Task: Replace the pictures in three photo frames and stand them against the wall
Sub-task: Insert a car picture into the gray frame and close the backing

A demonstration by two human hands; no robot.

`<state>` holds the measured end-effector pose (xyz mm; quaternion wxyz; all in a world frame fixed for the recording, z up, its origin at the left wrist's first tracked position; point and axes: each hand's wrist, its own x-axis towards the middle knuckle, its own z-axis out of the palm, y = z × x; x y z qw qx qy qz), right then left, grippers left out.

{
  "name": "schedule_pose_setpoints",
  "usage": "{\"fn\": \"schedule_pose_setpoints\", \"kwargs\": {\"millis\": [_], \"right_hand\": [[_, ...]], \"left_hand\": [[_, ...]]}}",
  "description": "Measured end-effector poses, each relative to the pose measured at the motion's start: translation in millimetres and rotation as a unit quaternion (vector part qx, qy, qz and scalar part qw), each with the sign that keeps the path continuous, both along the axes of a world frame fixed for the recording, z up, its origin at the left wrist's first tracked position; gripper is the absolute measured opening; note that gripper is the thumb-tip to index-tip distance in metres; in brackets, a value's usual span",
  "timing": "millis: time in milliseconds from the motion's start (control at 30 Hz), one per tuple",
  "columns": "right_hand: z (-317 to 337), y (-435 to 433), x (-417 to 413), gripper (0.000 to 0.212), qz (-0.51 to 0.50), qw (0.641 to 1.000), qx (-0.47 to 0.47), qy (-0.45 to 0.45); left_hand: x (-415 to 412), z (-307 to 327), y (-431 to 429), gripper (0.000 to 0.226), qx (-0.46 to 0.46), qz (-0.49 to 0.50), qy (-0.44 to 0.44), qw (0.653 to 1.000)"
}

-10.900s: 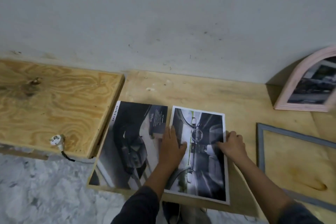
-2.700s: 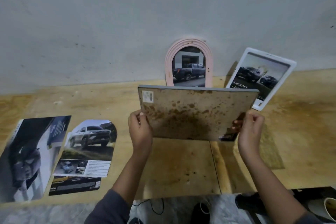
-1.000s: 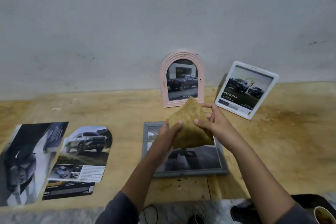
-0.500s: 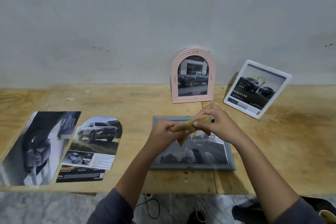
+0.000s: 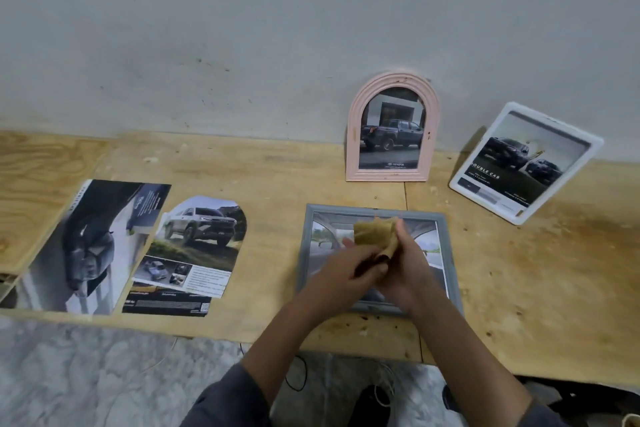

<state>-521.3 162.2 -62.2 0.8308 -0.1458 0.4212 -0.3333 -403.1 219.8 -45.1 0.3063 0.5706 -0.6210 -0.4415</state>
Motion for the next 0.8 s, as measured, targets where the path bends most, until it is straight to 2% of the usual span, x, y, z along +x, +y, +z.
{"fn": "schedule_pose_setpoints", "kwargs": {"millis": [67,133,200,233,267,300,333,400,467,533,567,600,633,700,767,800], "right_hand": [[-13,-2,-1,0.056,-0.005,0.999,0.042,0.008],[-26,-10,-3,0.052,-0.003,0.997,0.063,0.038],[-33,-20,1,0.046,0.019,0.994,0.047,0.094],[-34,-25,7,0.040,0.060,0.987,0.008,0.149],[-33,-28,17,0.031,0.114,0.964,-0.071,0.228],[-36,-30,30,0.025,0.171,0.916,-0.187,0.310],[-43,-32,43,0.027,0.213,0.842,-0.327,0.373],[-62,-31,66,0.035,0.282,0.682,-0.541,0.405],[-84,-30,84,0.032,0.362,0.515,-0.662,0.406],[-107,-32,90,0.034,0.415,0.372,-0.728,0.399],[-113,-32,89,0.038,0.438,0.320,-0.738,0.401],[-117,-31,86,0.042,0.469,0.300,-0.729,0.399],[-120,-30,81,0.049,0.494,0.305,-0.713,0.392],[-123,-32,76,0.067,0.536,0.339,-0.674,0.379],[-122,-36,79,0.064,0.536,0.330,-0.681,0.374],[-124,-38,81,0.058,0.535,0.312,-0.690,0.375]], "left_hand": [[10,-11,12,0.022,0.002,0.045,0.060,0.997],[24,-32,27,0.016,-0.004,0.197,0.106,0.975],[38,-63,44,0.015,0.037,0.336,0.055,0.939],[43,-77,52,0.013,0.078,0.368,0.010,0.927],[45,-91,58,0.014,0.116,0.381,-0.027,0.917],[45,-102,61,0.015,0.137,0.393,-0.047,0.908],[43,-110,61,0.016,0.143,0.404,-0.055,0.902],[40,-116,54,0.015,0.134,0.416,-0.073,0.896],[42,-119,44,0.013,0.130,0.421,-0.103,0.892],[47,-122,39,0.014,0.134,0.424,-0.120,0.887],[49,-122,38,0.015,0.139,0.420,-0.125,0.888],[51,-123,38,0.016,0.143,0.414,-0.126,0.890],[53,-124,39,0.015,0.146,0.409,-0.125,0.892],[56,-125,39,0.014,0.151,0.407,-0.116,0.893],[57,-125,38,0.013,0.157,0.413,-0.112,0.890],[58,-124,38,0.013,0.160,0.413,-0.116,0.889]]}}
